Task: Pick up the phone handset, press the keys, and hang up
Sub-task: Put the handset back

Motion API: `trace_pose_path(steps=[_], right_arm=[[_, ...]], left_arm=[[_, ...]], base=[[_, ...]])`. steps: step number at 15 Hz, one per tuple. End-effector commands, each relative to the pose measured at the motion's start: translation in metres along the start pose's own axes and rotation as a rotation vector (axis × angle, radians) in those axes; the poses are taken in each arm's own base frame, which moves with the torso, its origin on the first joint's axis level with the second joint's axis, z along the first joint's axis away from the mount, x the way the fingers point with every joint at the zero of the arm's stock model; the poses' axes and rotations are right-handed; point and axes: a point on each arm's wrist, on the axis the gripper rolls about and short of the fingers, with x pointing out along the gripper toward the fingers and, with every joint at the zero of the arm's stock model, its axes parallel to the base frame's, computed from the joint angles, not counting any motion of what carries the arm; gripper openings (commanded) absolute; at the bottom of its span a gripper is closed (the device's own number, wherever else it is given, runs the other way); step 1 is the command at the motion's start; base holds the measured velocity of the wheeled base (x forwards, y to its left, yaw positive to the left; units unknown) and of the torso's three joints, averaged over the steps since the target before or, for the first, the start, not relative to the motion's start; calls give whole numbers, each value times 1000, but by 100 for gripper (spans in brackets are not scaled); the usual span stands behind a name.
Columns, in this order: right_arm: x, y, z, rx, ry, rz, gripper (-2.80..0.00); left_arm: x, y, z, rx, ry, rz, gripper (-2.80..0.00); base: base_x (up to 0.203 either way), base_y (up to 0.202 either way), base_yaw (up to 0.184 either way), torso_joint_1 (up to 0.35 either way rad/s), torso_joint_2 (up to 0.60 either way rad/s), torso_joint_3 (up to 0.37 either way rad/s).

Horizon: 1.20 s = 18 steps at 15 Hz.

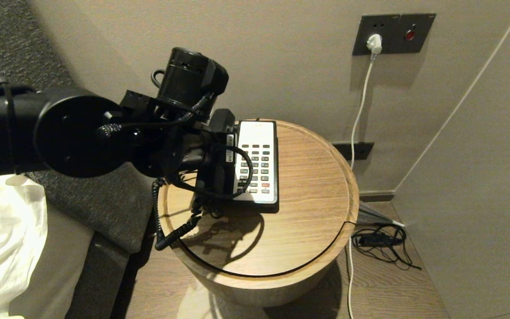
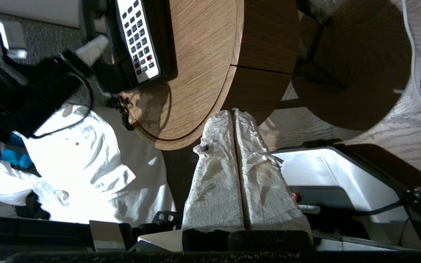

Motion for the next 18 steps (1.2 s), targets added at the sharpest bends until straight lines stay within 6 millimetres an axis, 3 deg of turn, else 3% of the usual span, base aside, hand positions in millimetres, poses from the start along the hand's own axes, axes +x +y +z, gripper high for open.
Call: trace_pose_path(steps=[1, 18], right_arm=[[0, -1, -1, -11, 2, -2, -280], [5, -7, -6, -16, 28, -27, -280]], left_arm=[[1, -3, 6, -13, -14, -7, -280], [23, -9, -11, -5, 74, 26, -280]], base=[[0, 0, 0, 0, 0, 0], [0, 0, 0, 0, 0, 0]])
